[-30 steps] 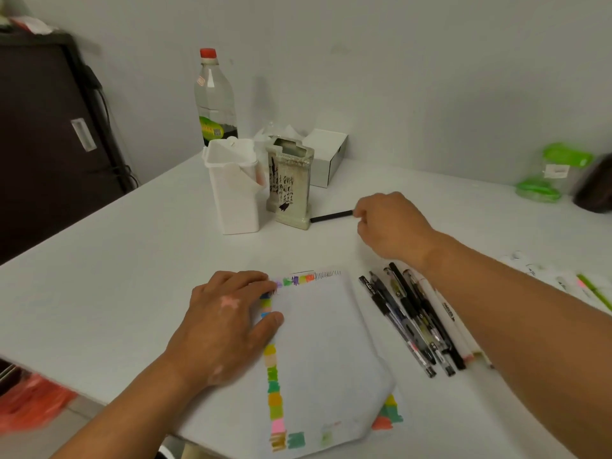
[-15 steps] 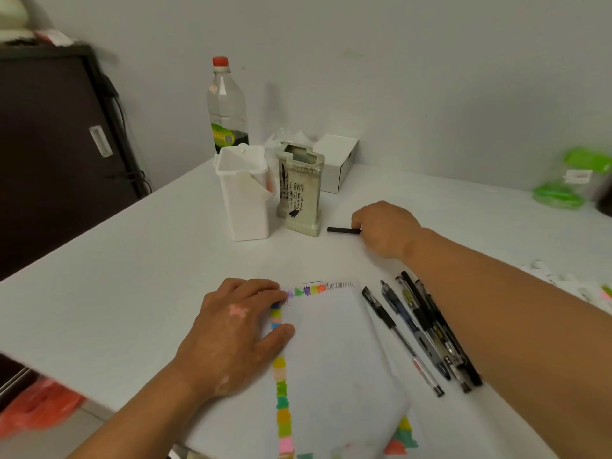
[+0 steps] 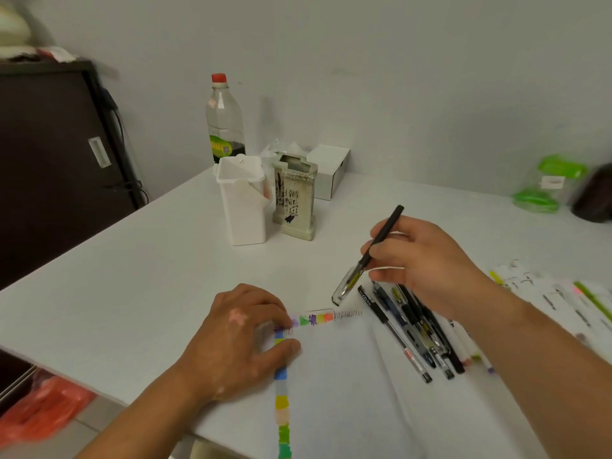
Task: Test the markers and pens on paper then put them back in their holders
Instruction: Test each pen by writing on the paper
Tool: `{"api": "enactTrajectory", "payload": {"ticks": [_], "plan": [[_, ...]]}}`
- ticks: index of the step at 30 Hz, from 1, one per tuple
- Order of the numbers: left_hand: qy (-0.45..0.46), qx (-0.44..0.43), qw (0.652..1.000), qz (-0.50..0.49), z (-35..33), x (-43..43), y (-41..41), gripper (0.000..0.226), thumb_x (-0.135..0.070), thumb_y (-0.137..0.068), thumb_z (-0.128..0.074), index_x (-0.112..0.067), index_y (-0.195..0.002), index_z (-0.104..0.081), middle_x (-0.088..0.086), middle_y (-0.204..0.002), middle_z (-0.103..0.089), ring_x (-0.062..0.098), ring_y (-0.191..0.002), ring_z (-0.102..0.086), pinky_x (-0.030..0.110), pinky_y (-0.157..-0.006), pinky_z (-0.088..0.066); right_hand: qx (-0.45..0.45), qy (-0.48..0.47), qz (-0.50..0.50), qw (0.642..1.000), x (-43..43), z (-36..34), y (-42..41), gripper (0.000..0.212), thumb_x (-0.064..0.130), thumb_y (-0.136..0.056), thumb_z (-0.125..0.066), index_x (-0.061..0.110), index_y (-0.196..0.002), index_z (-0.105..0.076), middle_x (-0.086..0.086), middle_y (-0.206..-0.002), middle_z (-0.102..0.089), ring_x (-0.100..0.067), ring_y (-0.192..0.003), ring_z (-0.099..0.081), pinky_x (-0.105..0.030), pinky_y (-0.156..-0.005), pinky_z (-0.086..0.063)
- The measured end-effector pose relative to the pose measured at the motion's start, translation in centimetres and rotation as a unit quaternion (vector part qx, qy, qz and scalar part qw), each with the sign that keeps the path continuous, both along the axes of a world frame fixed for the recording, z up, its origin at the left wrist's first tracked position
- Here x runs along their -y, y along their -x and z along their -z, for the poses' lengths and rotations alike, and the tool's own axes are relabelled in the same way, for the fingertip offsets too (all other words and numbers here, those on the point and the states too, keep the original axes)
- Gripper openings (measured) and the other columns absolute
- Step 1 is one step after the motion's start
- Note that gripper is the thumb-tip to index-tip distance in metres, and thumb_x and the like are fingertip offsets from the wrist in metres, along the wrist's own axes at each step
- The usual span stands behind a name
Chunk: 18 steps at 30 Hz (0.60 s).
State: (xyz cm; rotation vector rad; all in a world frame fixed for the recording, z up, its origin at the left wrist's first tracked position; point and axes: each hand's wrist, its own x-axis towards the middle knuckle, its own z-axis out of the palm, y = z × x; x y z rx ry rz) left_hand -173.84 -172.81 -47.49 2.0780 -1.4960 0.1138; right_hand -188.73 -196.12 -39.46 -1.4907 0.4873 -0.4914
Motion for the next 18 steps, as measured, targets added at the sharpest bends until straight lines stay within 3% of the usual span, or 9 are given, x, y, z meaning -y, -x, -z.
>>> {"api": "enactTrajectory", "payload": {"ticks": [4,7,10,15,18], "plan": [[0.097,-0.04,0.994,0.002,-0.4,-0.7,0.1,0.018,-0.036,-0.085,-0.067,-0.026,-0.1,-0.071,-0.019,-0.104,-0.065,0.006,-0.105,-0.058,0.025,-0.089,-0.047,0.027,-0.021,-0.028,0.999,-3.3,2.0,-0.3,0.019,-0.007,-0.088,-0.066,0.01,-0.098,-0.066,-0.011,-0.094,-0.079,-0.027,-0.088,-0.077,-0.026,-0.065,-0.059],[0.105,-0.089,0.99,-0.007,-0.6,-1.2,0.2,0.036,-0.047,-0.089,-0.056,-0.028,-0.118,-0.064,-0.026,-0.113,-0.059,0.0,-0.107,-0.056,0.008,-0.087,-0.041,0.026,0.007,-0.055,0.998,-5.3,3.1,-1.0,0.023,-0.01,-0.086,-0.067,0.013,-0.092,-0.066,-0.009,-0.095,-0.079,-0.024,-0.09,-0.077,-0.029,-0.066,-0.061],[0.07,-0.069,0.995,0.014,-0.4,-0.8,0.6,0.04,-0.049,-0.095,-0.054,-0.028,-0.127,-0.06,-0.021,-0.112,-0.062,0.0,-0.1,-0.058,0.012,-0.084,-0.045,-0.002,0.069,-0.083,0.994,-6.8,3.9,-1.4,0.023,-0.004,-0.085,-0.073,0.019,-0.087,-0.071,-0.004,-0.096,-0.079,-0.024,-0.086,-0.075,-0.029,-0.068,-0.06],[0.085,-0.003,0.996,0.037,0.0,-0.2,0.6,0.022,-0.024,-0.101,-0.053,-0.019,-0.118,-0.064,-0.011,-0.098,-0.064,0.001,-0.082,-0.056,0.014,-0.073,-0.045,-0.008,0.153,-0.072,0.985,-8.1,4.4,-1.3,0.016,0.007,-0.08,-0.083,0.019,-0.085,-0.073,0.0,-0.083,-0.075,-0.011,-0.071,-0.067,-0.024,-0.065,-0.055],[0.083,-0.006,0.996,0.032,0.3,-0.2,0.5,0.026,-0.031,-0.102,-0.042,-0.021,-0.116,-0.062,-0.016,-0.093,-0.055,0.003,-0.079,-0.052,0.017,-0.07,-0.044,-0.01,0.167,-0.073,0.983,-8.6,4.6,-1.1,0.017,0.019,-0.08,-0.086,0.026,-0.084,-0.071,0.006,-0.077,-0.072,-0.004,-0.063,-0.062,-0.023,-0.06,-0.053]]}}
